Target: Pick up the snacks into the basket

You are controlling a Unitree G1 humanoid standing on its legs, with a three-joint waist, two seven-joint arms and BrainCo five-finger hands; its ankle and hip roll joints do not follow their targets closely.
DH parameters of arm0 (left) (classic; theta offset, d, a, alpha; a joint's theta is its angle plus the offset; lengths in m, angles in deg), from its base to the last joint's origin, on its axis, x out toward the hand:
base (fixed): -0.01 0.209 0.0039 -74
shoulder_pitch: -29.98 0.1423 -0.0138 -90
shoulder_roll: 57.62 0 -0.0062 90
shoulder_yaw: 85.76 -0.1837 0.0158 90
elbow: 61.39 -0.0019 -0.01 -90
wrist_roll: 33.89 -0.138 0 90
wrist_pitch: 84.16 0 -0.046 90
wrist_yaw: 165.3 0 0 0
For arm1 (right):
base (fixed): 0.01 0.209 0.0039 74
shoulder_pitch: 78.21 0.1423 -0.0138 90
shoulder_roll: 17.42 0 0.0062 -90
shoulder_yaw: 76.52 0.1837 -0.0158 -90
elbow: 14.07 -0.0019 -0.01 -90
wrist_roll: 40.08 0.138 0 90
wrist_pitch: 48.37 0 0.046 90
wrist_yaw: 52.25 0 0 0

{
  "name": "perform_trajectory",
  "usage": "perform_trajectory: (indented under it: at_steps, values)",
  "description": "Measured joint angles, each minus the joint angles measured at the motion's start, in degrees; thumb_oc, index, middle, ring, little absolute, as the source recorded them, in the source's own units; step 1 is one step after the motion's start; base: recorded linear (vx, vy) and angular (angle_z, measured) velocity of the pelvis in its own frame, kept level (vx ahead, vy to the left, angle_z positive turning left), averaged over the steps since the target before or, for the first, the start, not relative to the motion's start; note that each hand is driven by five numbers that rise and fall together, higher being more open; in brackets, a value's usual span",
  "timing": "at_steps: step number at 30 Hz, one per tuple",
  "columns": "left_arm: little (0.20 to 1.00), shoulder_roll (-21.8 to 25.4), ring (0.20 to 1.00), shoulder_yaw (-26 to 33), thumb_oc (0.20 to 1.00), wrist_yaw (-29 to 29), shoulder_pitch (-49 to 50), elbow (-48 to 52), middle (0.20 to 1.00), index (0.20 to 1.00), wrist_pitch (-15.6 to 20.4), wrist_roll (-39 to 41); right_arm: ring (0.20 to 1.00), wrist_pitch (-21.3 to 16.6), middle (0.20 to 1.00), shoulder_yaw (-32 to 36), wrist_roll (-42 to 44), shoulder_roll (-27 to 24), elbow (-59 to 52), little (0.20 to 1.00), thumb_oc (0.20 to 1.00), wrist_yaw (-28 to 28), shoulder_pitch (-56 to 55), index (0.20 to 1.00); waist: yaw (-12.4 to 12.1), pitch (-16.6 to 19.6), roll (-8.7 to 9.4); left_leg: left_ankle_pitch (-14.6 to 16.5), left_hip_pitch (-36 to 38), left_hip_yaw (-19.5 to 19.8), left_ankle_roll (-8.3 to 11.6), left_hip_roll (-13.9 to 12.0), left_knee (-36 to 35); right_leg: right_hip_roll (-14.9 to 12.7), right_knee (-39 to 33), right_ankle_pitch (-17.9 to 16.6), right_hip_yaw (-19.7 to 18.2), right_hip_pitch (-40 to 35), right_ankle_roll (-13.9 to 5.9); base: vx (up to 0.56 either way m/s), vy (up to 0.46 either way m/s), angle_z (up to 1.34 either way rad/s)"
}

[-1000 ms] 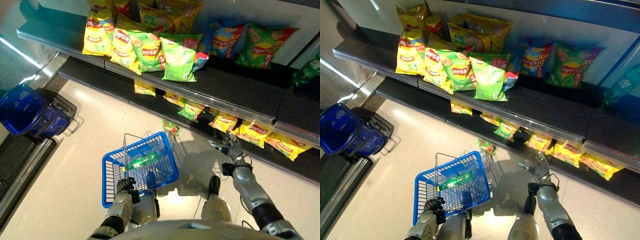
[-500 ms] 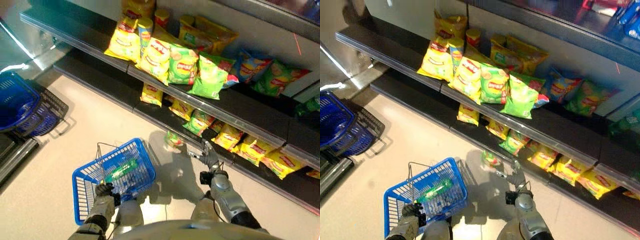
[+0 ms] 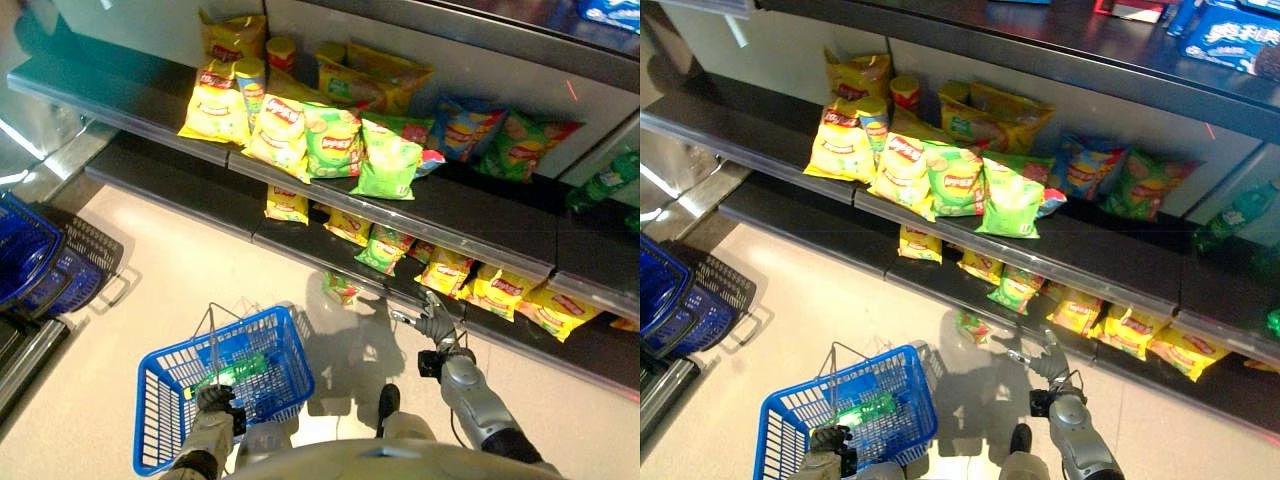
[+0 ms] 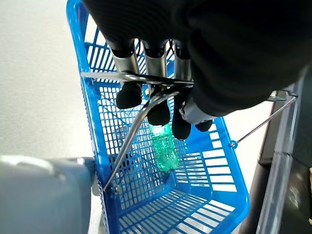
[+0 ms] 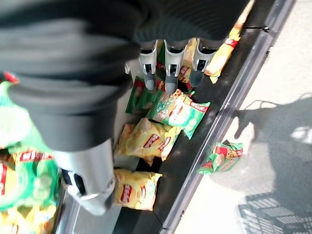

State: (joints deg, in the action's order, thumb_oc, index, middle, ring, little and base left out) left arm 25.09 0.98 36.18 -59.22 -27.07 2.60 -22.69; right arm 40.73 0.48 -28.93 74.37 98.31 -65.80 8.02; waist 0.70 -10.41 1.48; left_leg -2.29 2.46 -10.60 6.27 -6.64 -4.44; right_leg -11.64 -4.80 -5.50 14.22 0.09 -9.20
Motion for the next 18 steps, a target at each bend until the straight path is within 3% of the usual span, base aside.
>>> perform_trajectory:
  at_steps: [4,7,10,11,12,14,15,18]
  values:
    - [0.200,-0.1,0.200,-0.3,0.200,-0.7,0.5,1.2,0.200,0.200,0.0,-1.5,1.000,0.0,1.000,0.5,-0.5,-0.7,-0.4,1.000,1.000,0.0,0.1,1.000,-0.1,0.3,-0.32,0.0,-1.2,0.0,-0.07,-0.1,3.2,-0.1,-0.4,-0.1,-0.6,-0.1,0.22,-0.10,-0.101,-0.03]
    - [0.200,-0.7,0.200,-1.5,0.200,-1.5,-0.4,2.8,0.200,0.200,0.5,-1.5,1.000,0.0,1.000,1.5,-0.5,-2.2,-1.6,1.000,1.000,-0.2,0.5,1.000,-0.2,-0.6,-0.84,0.0,-6.5,2.3,-0.14,0.0,11.9,-0.4,-0.4,0.2,-0.7,-0.2,0.96,-0.08,-0.034,0.22]
    - [0.200,-3.4,0.200,-1.8,0.200,-1.6,-0.9,2.9,0.200,0.200,1.6,-0.9,1.000,0.0,1.000,2.9,-1.8,-5.0,-2.2,1.000,1.000,-1.1,2.2,1.000,0.2,-1.9,-3.15,-0.1,-7.8,7.5,-0.23,-0.2,14.2,-0.7,-0.7,0.1,-1.7,-0.4,2.15,0.03,0.085,-0.08]
    - [0.200,-4.1,0.200,-1.8,0.200,-1.6,-0.8,2.9,0.200,0.200,1.6,-0.8,1.000,0.0,1.000,3.7,-1.7,-5.4,-2.4,1.000,1.000,-1.4,2.3,1.000,0.1,-1.5,-4.19,0.0,-7.6,7.6,-0.26,-0.5,12.6,-0.3,-0.6,0.0,-1.9,0.3,2.13,-0.02,0.155,-0.12]
    - [0.200,-5.6,0.200,-1.8,0.200,-1.5,-0.6,2.9,0.200,0.200,1.4,-0.6,1.000,0.0,1.000,4.8,-1.7,-7.0,-3.2,1.000,1.000,-2.3,2.3,1.000,0.7,-1.0,-6.40,0.6,-6.9,6.8,-0.48,-1.2,8.9,0.9,-0.3,-0.4,-2.2,1.9,1.77,-0.05,0.113,0.08]
    - [0.200,-6.2,0.200,-2.5,0.200,-1.2,-2.2,3.4,0.200,0.200,1.4,-0.3,1.000,0.0,1.000,6.2,-1.6,-8.3,-3.8,1.000,1.000,-3.1,3.5,1.000,1.6,-2.0,-7.77,0.8,-8.1,5.3,0.22,-2.1,6.3,1.2,0.2,-1.2,-1.4,4.0,1.41,-0.07,0.091,0.16]
    - [0.200,-5.9,0.200,-2.5,0.200,-1.2,-3.5,3.8,0.200,0.200,1.3,-0.4,1.000,0.1,1.000,6.8,-1.5,-8.2,-4.2,1.000,1.000,-3.5,4.3,1.000,1.4,-3.7,-6.54,-0.1,-8.2,4.9,1.21,-1.5,5.1,1.0,-0.3,-2.5,-1.8,4.6,0.99,-0.08,0.120,0.03]
    - [0.200,-5.2,0.200,-2.8,0.200,-1.2,-3.5,4.4,0.200,0.200,1.1,-0.4,1.000,0.1,1.000,7.1,-0.9,-8.1,-6.6,1.000,1.000,-4.2,5.5,1.000,1.6,-5.2,-4.55,-1.7,-8.1,5.1,0.82,-0.6,2.2,0.2,-0.4,-2.9,-1.4,5.6,0.73,-0.05,0.113,0.07]
